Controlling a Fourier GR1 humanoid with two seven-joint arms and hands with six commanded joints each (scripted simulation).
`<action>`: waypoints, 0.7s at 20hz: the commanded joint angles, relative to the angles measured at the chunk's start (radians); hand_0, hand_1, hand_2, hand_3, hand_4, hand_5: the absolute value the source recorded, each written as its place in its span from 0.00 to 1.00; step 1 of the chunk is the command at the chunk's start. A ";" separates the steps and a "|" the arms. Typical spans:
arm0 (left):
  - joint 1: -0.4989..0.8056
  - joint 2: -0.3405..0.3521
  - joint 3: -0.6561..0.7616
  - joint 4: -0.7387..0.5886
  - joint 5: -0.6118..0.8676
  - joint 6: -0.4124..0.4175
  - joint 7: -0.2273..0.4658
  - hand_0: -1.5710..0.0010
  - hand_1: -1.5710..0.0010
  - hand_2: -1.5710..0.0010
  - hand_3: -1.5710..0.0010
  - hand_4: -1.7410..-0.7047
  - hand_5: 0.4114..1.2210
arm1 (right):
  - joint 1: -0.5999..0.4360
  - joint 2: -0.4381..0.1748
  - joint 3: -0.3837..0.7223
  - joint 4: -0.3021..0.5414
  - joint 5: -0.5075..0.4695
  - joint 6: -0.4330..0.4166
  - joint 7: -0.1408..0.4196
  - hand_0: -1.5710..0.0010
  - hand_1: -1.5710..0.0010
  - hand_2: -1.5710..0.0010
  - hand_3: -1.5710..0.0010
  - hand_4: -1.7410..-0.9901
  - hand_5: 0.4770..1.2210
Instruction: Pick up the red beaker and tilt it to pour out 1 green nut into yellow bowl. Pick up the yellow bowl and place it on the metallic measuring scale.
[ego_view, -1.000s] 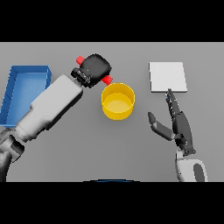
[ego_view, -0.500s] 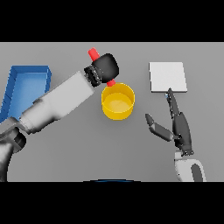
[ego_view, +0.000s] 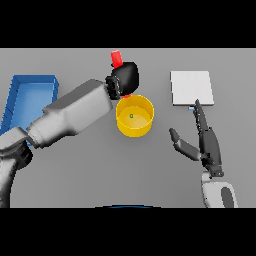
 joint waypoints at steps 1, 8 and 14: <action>-0.015 -0.007 -0.012 0.009 -0.014 0.003 -0.002 0.00 0.00 0.00 0.00 0.01 1.00 | -0.006 0.000 0.001 0.010 0.002 0.002 0.007 1.00 1.00 1.00 1.00 0.81 0.14; -0.237 0.024 -0.021 0.051 -0.071 0.022 -0.098 0.00 0.00 0.00 0.00 0.01 1.00 | -0.018 0.004 0.004 0.012 0.021 -0.016 0.011 1.00 1.00 1.00 1.00 0.81 0.12; -0.401 0.088 0.219 0.273 0.055 0.049 -0.008 0.00 0.00 0.00 0.00 0.02 1.00 | -0.027 0.012 0.010 0.025 -0.012 0.016 0.001 1.00 1.00 1.00 1.00 0.85 0.11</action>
